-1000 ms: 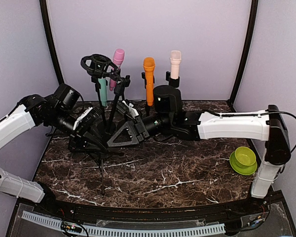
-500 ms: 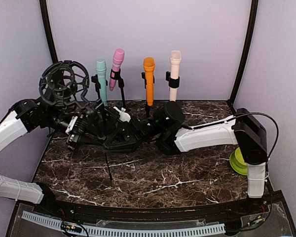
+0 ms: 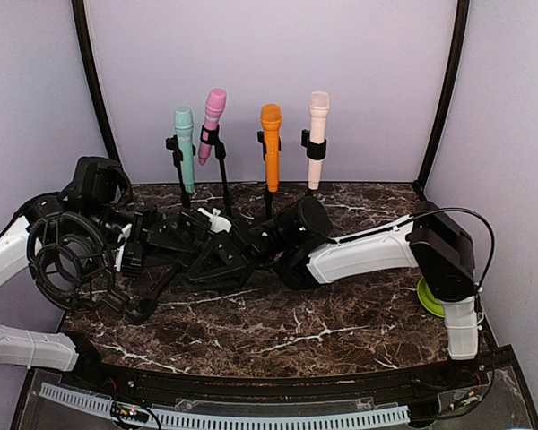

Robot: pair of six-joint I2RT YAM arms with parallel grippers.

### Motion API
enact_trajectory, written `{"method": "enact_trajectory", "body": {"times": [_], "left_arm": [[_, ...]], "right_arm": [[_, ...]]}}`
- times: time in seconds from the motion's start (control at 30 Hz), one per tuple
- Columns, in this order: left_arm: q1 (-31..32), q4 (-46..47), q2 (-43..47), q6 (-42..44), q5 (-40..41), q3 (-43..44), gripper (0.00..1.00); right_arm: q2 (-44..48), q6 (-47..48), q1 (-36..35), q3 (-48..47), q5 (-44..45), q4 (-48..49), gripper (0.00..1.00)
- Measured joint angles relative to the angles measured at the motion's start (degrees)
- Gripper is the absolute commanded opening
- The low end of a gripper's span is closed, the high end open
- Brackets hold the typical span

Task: Remove the microphone from the stand
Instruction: Unscrew the knob on the stand of the microphone stand.

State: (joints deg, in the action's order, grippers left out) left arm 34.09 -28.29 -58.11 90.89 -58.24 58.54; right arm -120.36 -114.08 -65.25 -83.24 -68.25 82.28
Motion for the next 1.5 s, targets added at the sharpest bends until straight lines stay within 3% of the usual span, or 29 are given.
{"method": "enact_trajectory", "body": {"times": [0.17,0.33,0.5,0.67,0.83,1.07,1.13,1.2,1.3,1.5], "left_arm": [[0.0,1.0,-1.0,-6.4,1.0,1.2,0.00],[0.0,0.0,-2.4,-21.2,1.1,3.0,0.00],[0.0,-2.3,-3.2,-38.1,-0.3,3.3,0.00],[0.0,-5.7,-6.9,-53.4,-4.3,4.8,0.00],[-0.1,-6.2,-8.1,-66.9,-5.4,4.7,0.00],[-0.1,-5.0,-8.0,-72.3,-7.3,4.6,0.00],[-0.1,-4.7,-8.0,-72.5,-7.5,4.6,0.00],[-0.1,-4.7,-8.0,-72.5,-7.6,4.6,0.00],[-0.1,-4.7,-8.0,-71.8,-7.5,4.6,0.00],[-0.1,-5.3,-7.8,-66.7,-6.6,4.5,0.00]], "right_arm": [[3.4,6.0,0.8,2.2,0.8,-5.5,0.60],[11.2,20.6,3.8,4.3,1.7,-21.2,0.61],[18.0,44.8,6.0,1.7,5.1,-49.9,0.62],[18.8,70.0,6.0,-5.5,11.6,-80.6,0.61],[18.9,82.8,5.9,-8.5,15.0,-95.7,0.58],[18.8,89.4,5.1,-11.3,16.9,-105.1,0.37],[18.8,89.8,5.0,-11.3,17.3,-106.3,0.36],[18.8,89.8,5.0,-11.3,17.7,-106.7,0.44],[18.8,89.0,5.0,-11.3,17.9,-106.5,0.48],[18.8,84.2,5.3,-11.3,16.7,-101.9,0.37]]}}
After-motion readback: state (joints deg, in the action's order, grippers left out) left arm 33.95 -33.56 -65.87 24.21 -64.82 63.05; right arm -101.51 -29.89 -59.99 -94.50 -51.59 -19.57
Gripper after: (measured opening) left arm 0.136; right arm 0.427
